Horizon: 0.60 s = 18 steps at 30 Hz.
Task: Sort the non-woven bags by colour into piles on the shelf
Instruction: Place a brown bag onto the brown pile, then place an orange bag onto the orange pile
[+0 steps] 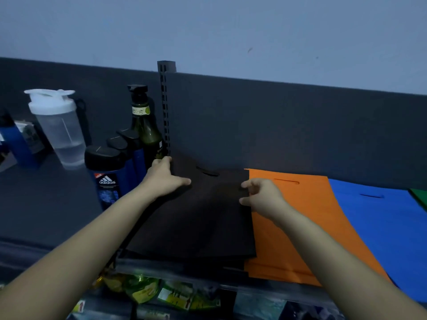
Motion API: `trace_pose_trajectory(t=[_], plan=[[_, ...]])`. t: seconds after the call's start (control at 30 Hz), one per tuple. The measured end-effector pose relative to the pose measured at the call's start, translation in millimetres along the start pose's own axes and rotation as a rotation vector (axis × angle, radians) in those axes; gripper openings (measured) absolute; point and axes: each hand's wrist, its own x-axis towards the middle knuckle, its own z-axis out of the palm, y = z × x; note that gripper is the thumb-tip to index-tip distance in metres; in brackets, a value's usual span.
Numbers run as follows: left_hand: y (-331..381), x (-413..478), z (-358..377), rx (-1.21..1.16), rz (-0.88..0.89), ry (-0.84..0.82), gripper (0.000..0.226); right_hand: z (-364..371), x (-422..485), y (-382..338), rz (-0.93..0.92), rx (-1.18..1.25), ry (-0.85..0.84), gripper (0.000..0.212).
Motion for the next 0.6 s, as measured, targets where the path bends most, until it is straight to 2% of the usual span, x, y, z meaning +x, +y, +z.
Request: trace_pose_trajectory(t=[0.1, 0.2, 0.43, 0.6], plan=[[-4, -1, 4, 0.136, 0.045, -0.037, 0.090, 6, -4, -3, -0.092, -0.291, -0.002, 0.053], [-7, -6, 13, 0.357, 0.143, -0.027, 0.092, 11, -8, 3, -0.120, -0.456, 0.005, 0.070], [18, -20, 38, 0.582, 0.326, -0.001, 0.092, -9, -16, 30, -0.101, -0.663, 0.122, 0.071], [69, -36, 67, 0.713, 0.470, 0.037, 0.092, -47, -32, 55, -0.024, -0.716, 0.206, 0.110]])
